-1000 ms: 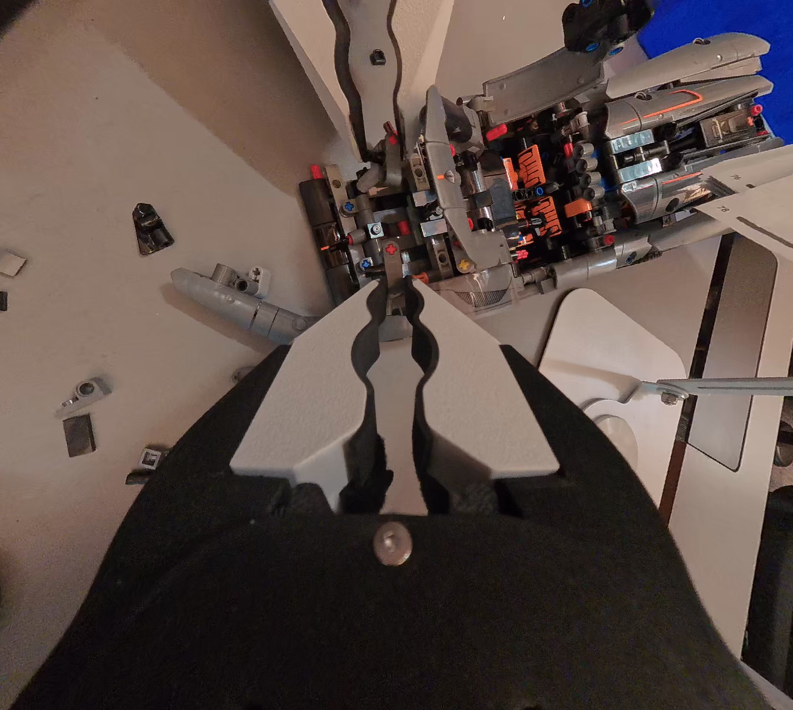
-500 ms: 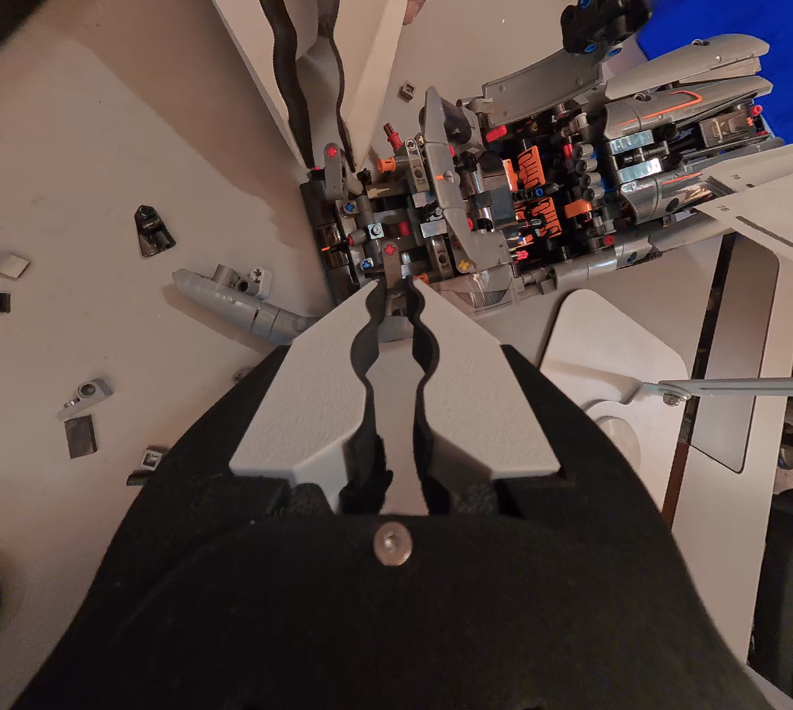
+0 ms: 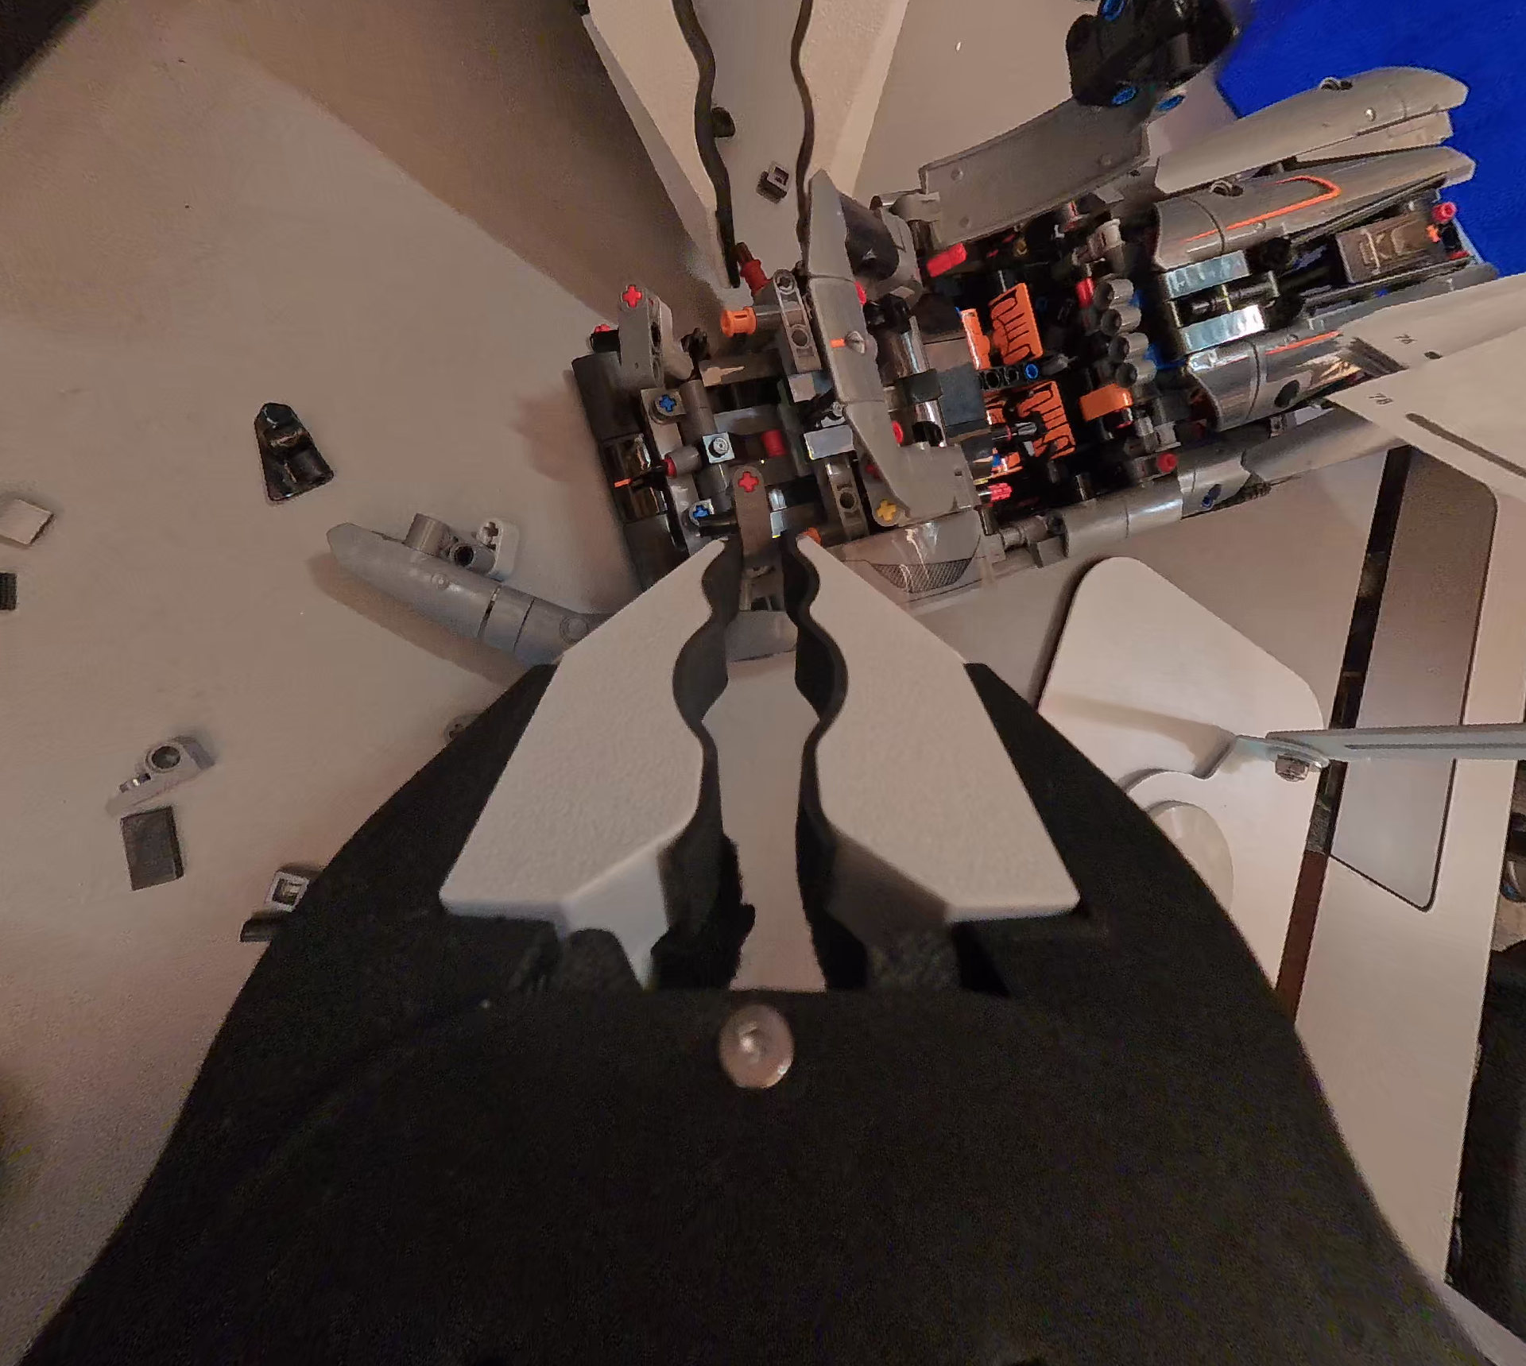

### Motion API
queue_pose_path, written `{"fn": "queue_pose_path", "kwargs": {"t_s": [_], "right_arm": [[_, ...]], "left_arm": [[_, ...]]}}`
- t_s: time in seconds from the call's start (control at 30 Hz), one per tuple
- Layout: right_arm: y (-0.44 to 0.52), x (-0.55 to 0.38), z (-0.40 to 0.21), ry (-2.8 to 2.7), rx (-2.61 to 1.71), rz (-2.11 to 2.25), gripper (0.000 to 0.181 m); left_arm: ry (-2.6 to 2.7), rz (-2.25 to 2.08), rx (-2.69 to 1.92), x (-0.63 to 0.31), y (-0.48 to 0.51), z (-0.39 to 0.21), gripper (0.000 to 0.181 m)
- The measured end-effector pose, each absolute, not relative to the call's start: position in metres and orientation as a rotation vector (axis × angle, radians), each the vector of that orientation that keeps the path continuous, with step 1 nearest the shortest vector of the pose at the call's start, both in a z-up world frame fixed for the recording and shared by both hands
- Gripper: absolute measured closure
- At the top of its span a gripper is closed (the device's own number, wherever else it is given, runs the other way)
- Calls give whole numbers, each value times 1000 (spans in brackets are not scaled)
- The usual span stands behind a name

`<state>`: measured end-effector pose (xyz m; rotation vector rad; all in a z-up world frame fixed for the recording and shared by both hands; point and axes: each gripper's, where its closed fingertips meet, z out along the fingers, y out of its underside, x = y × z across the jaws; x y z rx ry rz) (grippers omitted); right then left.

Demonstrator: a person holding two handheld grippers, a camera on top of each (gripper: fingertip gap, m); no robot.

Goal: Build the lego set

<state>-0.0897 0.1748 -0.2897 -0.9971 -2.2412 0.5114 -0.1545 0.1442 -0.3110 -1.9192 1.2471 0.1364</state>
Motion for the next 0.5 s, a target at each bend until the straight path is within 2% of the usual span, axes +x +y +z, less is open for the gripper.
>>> {"fn": "queue_pose_path", "kwargs": {"t_s": [0.5], "right_arm": [[209, -87, -282, -2129, -1194, 512, 165]], "left_arm": [[1212, 185, -1923, -157, 151, -313, 159]]}}
